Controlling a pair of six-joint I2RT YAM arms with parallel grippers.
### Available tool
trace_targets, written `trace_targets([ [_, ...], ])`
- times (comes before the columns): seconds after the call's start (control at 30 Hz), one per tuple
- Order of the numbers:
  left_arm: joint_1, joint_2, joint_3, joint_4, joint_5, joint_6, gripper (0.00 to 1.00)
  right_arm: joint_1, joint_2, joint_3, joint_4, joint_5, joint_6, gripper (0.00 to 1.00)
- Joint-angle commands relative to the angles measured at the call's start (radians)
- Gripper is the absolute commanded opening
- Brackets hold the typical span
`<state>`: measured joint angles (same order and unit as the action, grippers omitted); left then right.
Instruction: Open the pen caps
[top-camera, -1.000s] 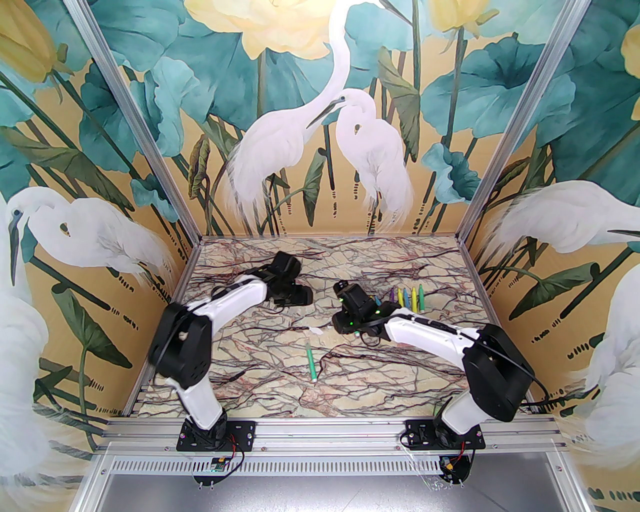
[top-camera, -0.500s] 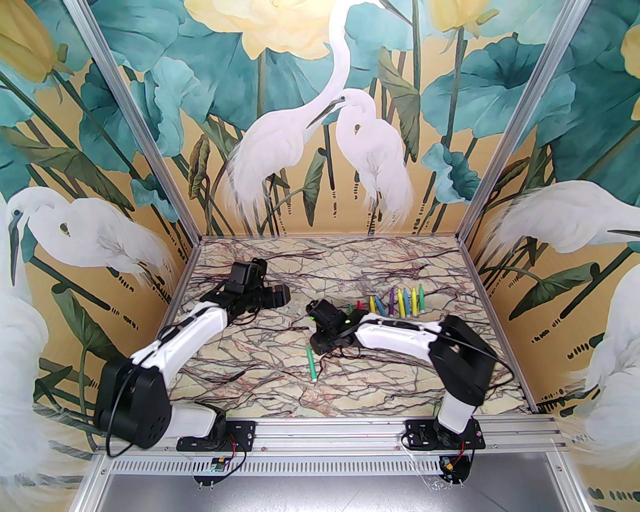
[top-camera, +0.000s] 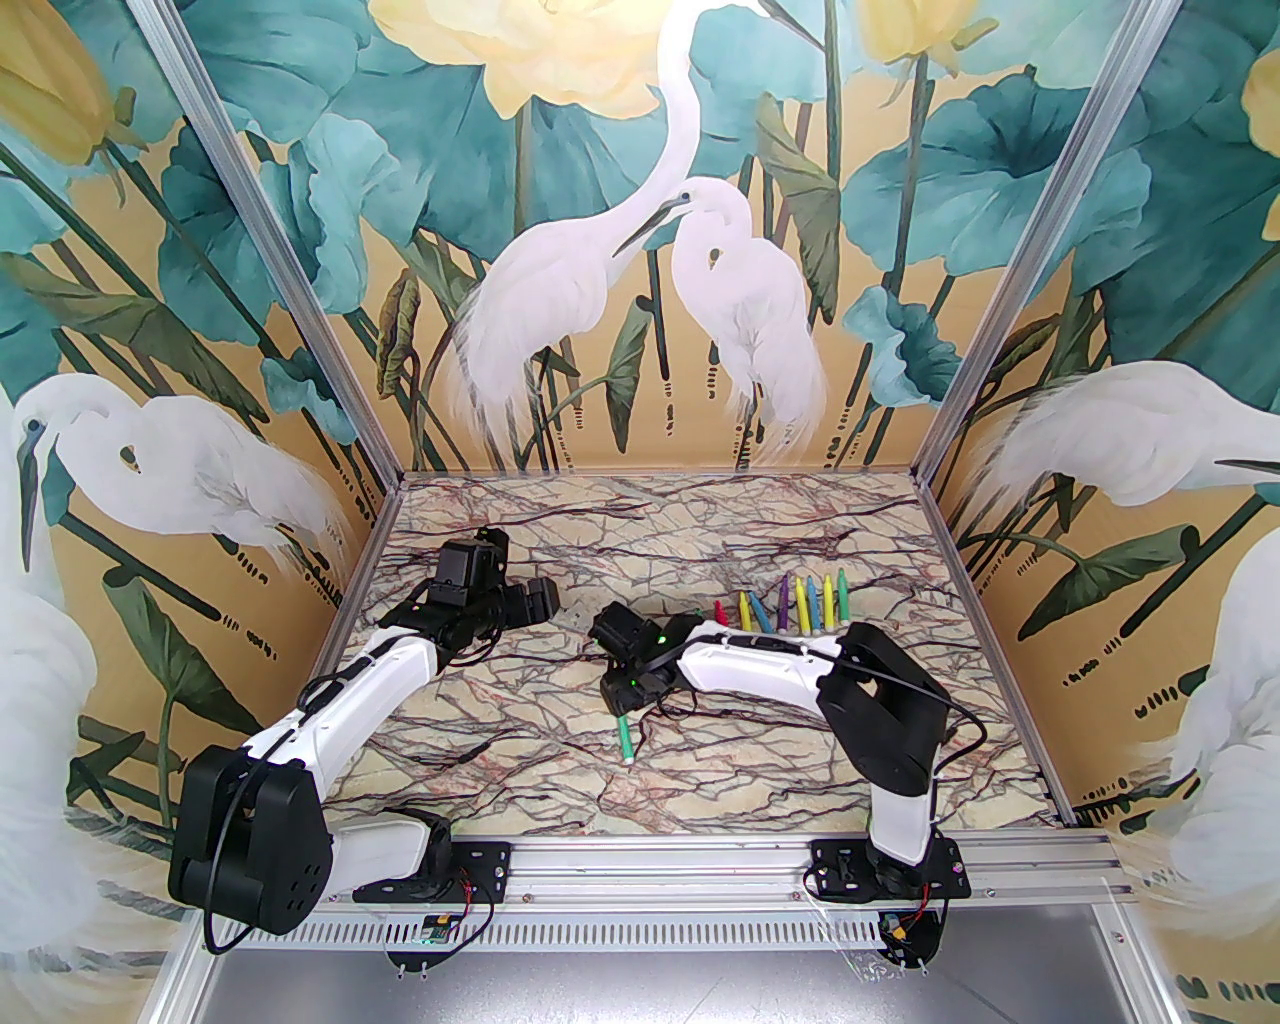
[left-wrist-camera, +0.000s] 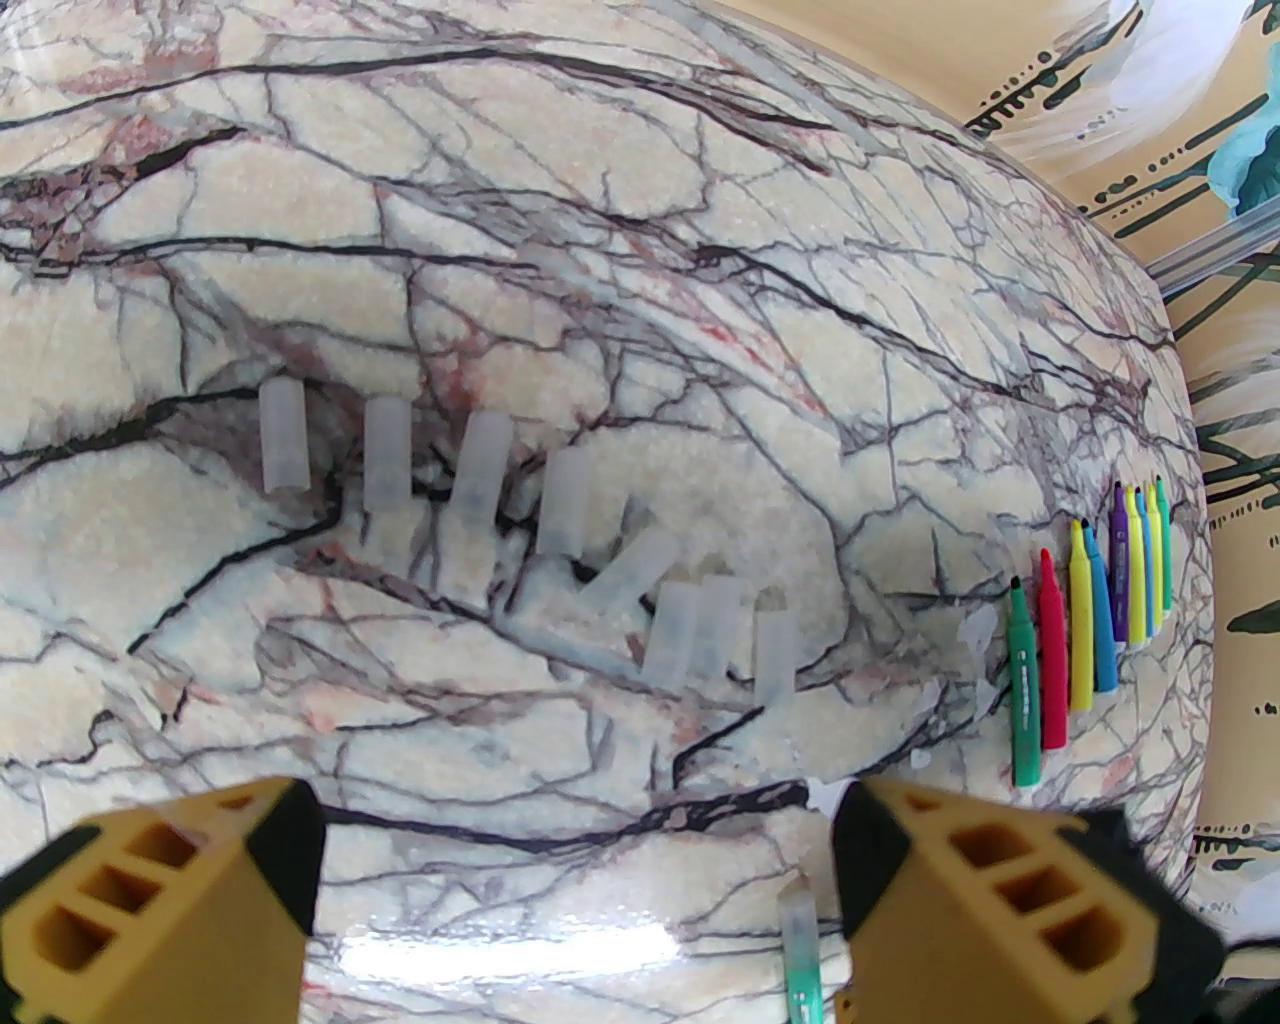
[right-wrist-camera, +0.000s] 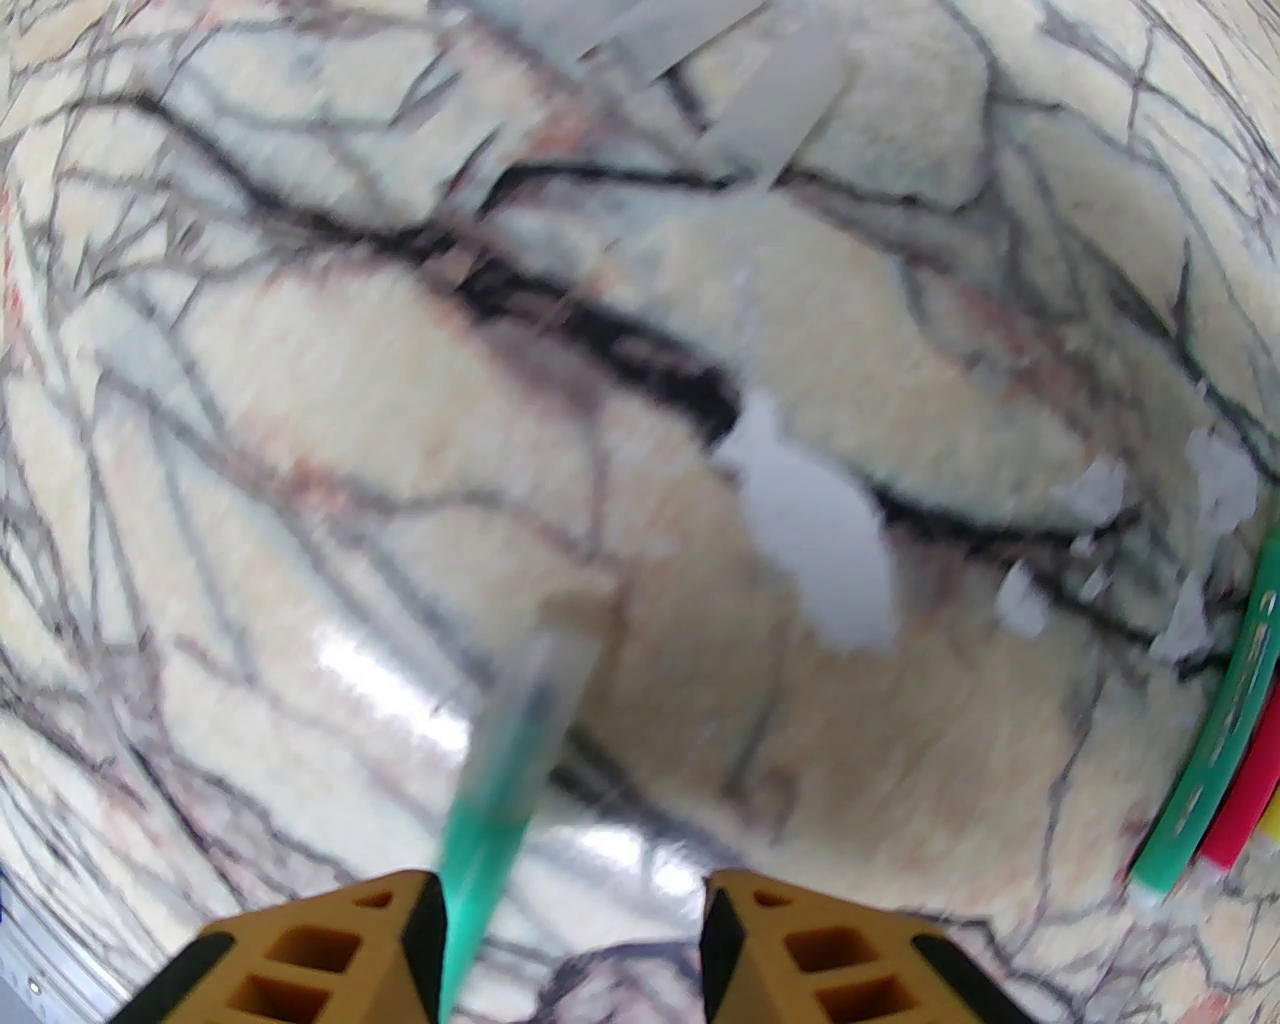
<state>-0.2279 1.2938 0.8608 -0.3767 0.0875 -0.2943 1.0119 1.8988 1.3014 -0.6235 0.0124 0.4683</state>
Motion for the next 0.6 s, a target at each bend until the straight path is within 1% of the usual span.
trace_targets([
  [0.0, 0.006, -0.008, -0.004, 0.034, -0.01, 0.014, 0.89, 0.039, 0.034, 0.044, -0.075, 0.024, 0.039, 0.48],
  [0.13, 0.006, -0.008, -0.026, 0.071, -0.005, 0.007, 0.89, 0.083, 0.055, 0.054, -0.11, 0.045, 0.075, 0.46],
  [0.27, 0.006, 0.01, -0.001, 0.039, 0.002, 0.008, 0.89, 0.113, 0.06, 0.051, -0.15, 0.082, 0.105, 0.45],
  [0.43, 0.006, -0.03, -0.006, 0.018, -0.021, 0.014, 0.89, 0.126, 0.088, 0.085, -0.217, 0.127, 0.098, 0.43],
  [0.57, 0.006, -0.067, -0.016, 0.005, -0.013, 0.007, 0.89, 0.126, 0.111, 0.083, -0.221, 0.144, 0.092, 0.42],
])
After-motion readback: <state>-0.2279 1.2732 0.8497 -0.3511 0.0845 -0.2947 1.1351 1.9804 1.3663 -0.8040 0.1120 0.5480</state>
